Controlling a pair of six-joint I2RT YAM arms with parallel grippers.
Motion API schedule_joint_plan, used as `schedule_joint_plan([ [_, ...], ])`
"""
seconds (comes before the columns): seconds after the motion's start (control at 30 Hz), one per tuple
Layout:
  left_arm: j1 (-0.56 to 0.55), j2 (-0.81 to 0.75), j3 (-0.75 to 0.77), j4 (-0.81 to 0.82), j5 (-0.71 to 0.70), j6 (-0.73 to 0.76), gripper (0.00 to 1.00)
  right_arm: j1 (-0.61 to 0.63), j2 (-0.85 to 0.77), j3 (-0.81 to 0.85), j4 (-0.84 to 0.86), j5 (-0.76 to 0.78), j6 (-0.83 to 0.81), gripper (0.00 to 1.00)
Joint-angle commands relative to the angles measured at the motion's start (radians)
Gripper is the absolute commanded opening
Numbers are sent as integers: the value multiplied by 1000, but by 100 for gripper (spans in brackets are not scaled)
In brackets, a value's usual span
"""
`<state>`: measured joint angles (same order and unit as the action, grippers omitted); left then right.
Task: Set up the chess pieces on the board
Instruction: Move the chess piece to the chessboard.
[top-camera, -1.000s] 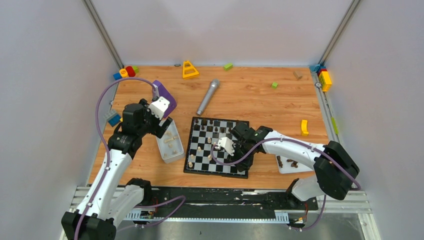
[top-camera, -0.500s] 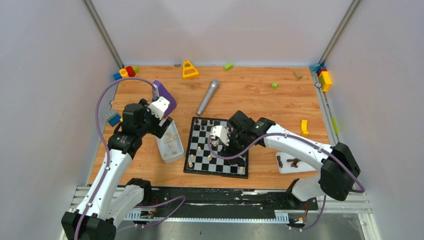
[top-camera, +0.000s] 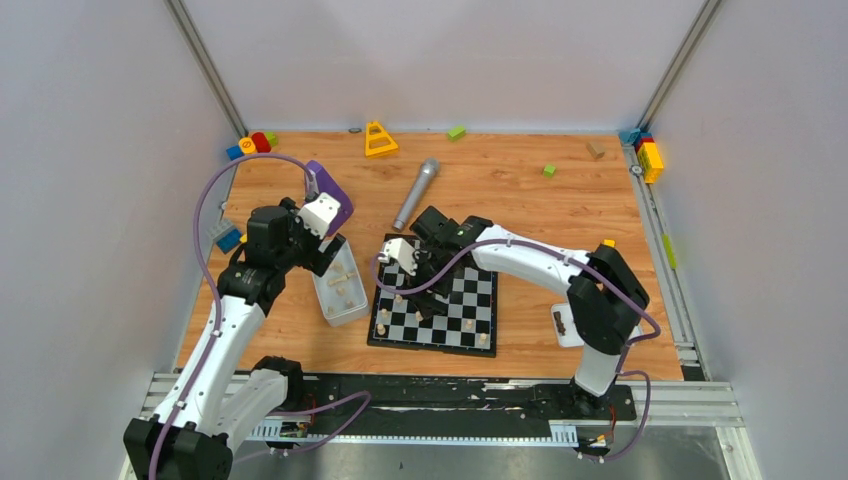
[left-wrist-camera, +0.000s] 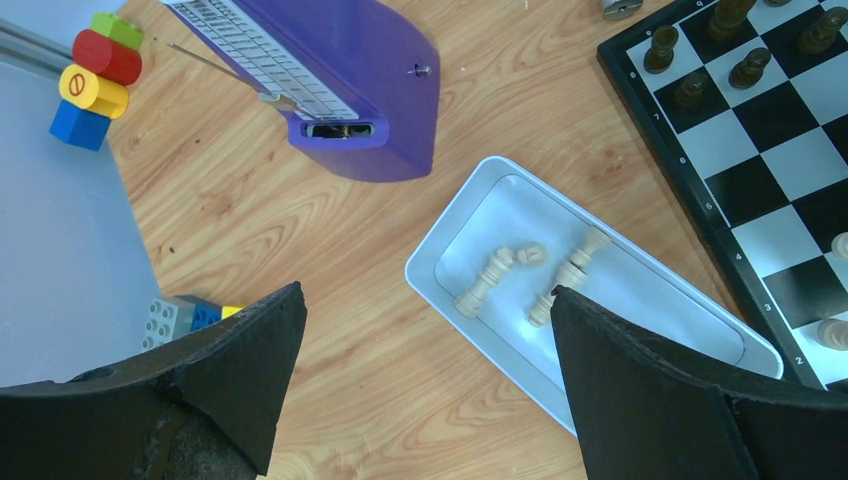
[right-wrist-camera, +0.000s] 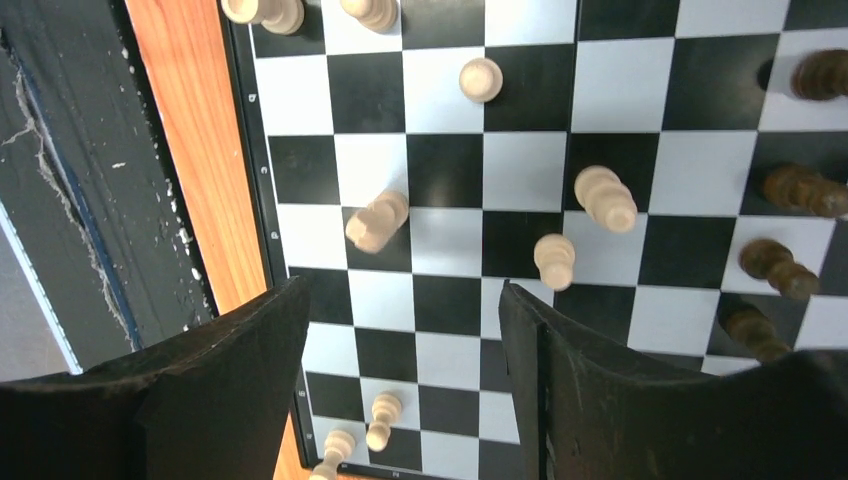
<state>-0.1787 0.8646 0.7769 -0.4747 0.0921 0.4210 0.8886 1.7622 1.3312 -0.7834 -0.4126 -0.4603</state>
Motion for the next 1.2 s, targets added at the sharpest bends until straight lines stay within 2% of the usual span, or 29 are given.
schedule_joint_plan([
  [0.0, 7, -7, 1, 25, -5, -7, 100, 15, 52, 75, 32, -8, 9, 71],
  [0.3, 6, 10, -1, 31, -22, -6, 100, 33, 114, 83, 46, -27, 5, 70],
  [0.53, 7, 32, 1, 41, -70, -11, 100, 45, 139, 81, 53, -34, 8, 61],
  [0.93, 6, 48, -1, 54, -118, -12, 100, 75, 106, 67, 49, -78, -1, 19],
  [1.17, 7, 51, -2, 55, -121, -12, 100, 111, 82, 57, 43, -100, -4, 11],
])
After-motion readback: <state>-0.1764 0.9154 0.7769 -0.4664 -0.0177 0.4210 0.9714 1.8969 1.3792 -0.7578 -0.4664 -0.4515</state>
